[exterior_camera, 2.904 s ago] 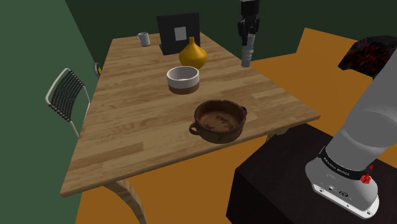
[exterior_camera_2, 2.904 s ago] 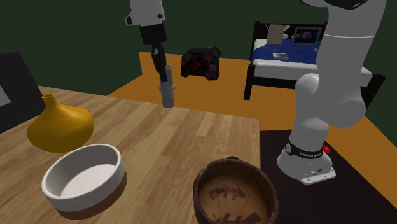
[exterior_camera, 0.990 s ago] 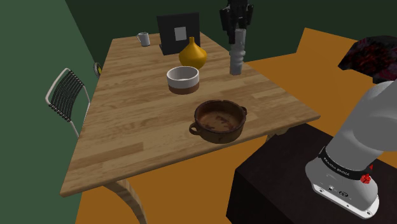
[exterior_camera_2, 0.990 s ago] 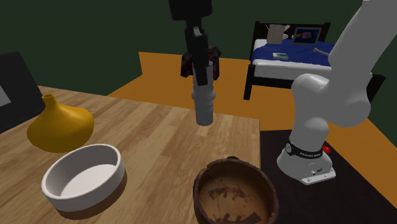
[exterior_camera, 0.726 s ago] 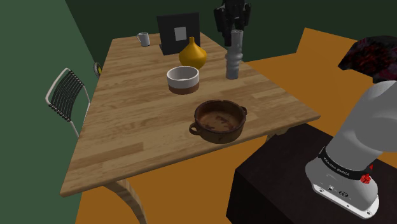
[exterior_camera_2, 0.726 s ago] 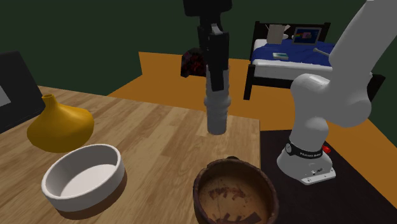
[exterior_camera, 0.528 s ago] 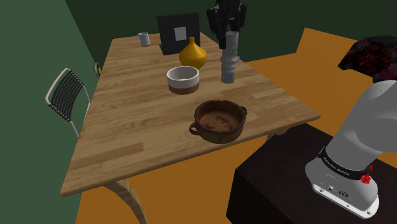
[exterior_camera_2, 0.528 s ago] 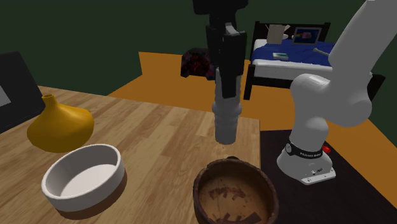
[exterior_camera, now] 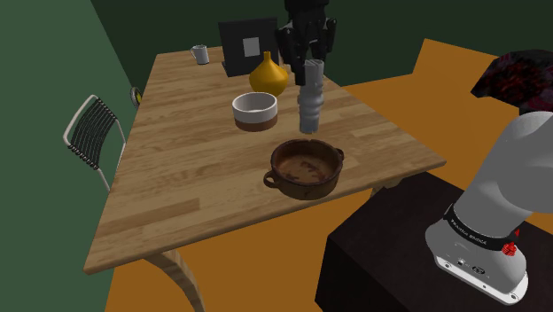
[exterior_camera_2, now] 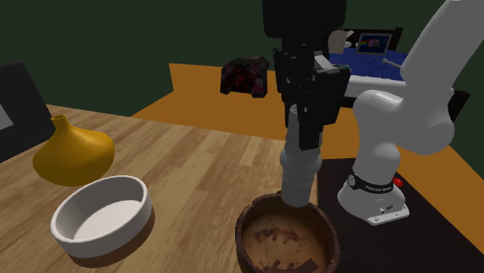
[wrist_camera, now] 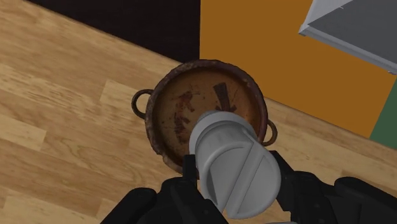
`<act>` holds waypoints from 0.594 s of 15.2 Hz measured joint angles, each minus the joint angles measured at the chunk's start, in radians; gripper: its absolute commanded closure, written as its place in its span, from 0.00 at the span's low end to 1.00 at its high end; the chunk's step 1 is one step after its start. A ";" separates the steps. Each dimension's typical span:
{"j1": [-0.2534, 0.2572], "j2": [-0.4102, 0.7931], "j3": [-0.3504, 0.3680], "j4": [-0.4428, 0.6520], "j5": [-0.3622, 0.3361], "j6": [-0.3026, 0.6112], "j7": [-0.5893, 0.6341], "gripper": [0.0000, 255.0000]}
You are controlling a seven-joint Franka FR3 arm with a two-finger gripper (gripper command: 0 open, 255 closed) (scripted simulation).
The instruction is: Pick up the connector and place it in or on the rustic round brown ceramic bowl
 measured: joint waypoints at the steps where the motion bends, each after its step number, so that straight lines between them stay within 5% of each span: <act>1: 0.000 -0.003 -0.001 -0.015 0.000 0.012 -0.003 1.00; 9: 0.004 -0.020 0.006 -0.141 0.008 0.121 -0.011 1.00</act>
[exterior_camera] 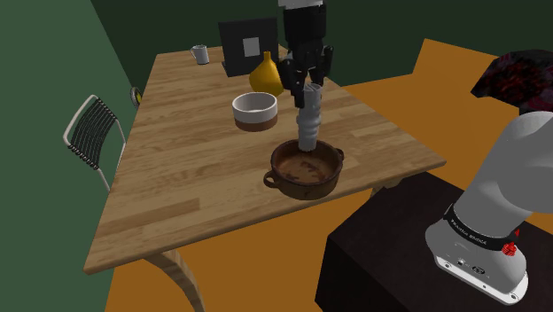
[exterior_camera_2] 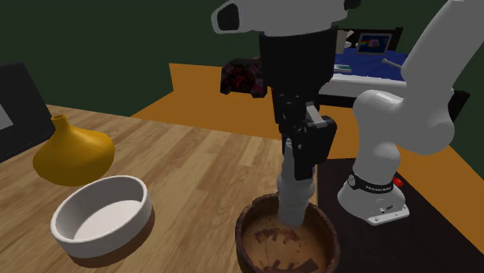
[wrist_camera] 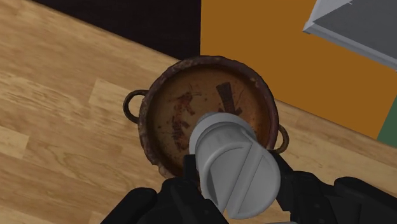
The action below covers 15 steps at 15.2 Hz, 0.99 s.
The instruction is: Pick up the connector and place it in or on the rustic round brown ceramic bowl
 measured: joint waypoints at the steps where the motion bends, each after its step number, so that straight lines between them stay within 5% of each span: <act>1: 0.001 -0.003 0.001 -0.016 0.001 0.013 -0.001 1.00; 15: 0.003 0.000 0.008 -0.120 0.005 0.120 -0.009 1.00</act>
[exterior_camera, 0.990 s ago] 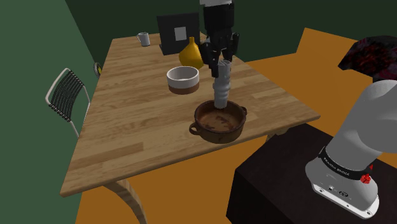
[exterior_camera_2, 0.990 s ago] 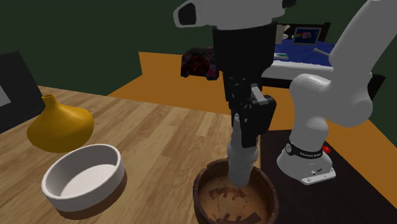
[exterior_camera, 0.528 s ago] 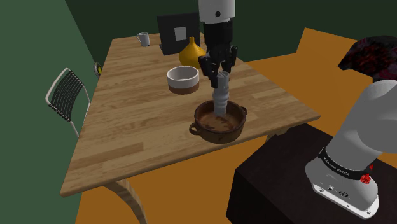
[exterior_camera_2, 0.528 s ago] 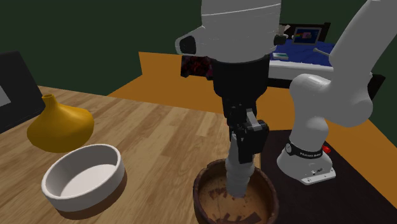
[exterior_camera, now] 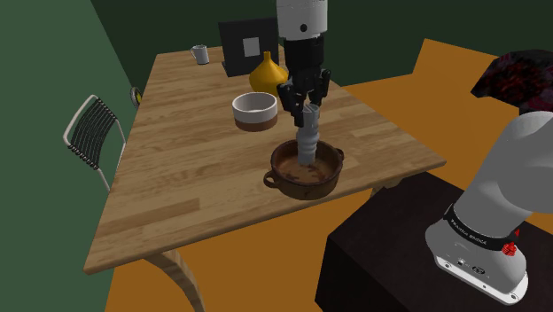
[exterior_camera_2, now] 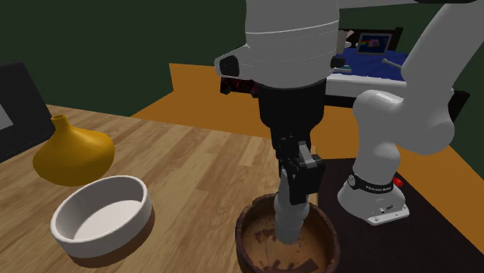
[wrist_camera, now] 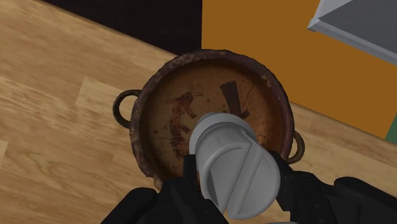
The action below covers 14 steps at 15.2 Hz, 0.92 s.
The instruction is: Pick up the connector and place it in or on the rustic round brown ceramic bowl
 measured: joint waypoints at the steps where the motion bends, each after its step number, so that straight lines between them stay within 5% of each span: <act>1: 0.000 0.000 0.000 0.000 0.000 0.000 0.000 0.00; 7: 0.000 0.000 0.000 0.000 0.000 0.000 0.000 0.00; 14: -0.007 0.018 -0.009 0.138 -0.011 -0.120 0.006 0.00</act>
